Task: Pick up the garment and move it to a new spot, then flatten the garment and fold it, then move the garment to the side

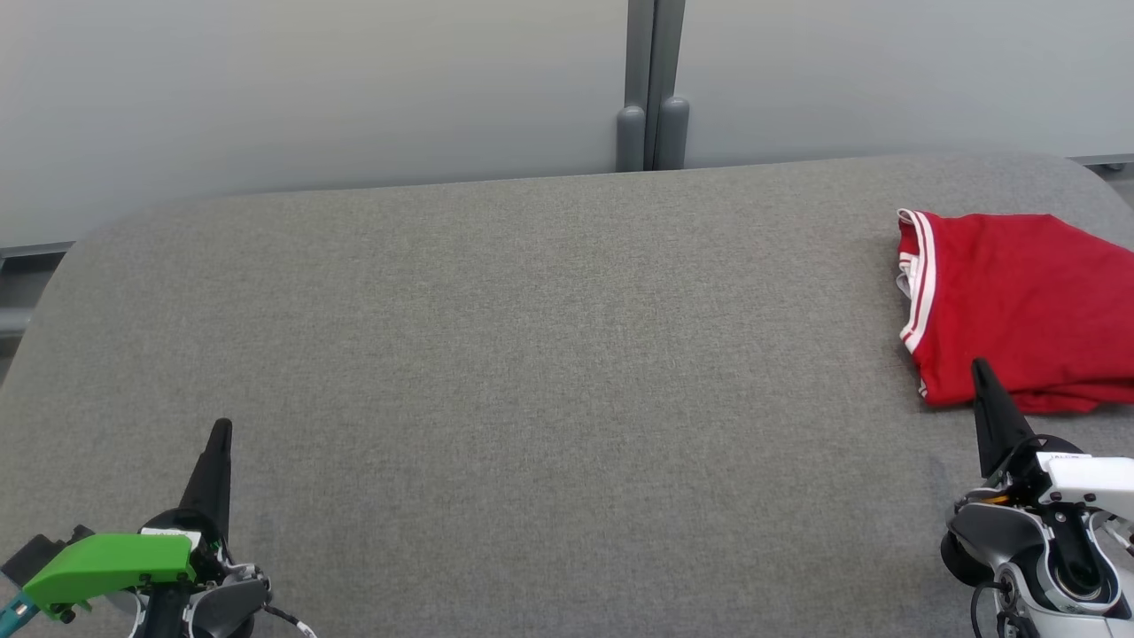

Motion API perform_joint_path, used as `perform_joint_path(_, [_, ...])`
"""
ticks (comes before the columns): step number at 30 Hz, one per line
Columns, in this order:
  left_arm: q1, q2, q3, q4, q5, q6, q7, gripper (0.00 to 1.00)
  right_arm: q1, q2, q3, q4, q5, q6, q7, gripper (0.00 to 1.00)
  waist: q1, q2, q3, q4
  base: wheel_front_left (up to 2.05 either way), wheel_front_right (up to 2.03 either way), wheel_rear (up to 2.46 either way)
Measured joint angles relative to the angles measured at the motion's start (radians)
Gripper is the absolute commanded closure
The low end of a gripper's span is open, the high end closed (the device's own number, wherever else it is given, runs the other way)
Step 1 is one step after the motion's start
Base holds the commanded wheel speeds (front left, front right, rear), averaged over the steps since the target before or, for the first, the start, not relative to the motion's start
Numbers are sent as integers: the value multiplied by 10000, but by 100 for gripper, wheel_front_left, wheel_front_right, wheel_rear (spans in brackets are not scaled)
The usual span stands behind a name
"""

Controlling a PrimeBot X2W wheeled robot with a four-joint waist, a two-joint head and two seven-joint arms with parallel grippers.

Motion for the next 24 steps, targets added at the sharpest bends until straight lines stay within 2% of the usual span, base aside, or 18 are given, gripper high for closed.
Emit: perform_joint_path(24, [0, 0, 0, 0, 0, 0, 0, 100, 0, 8, -8, -4, 0, 0, 0, 100, 0, 0, 0, 0, 0, 0, 0])
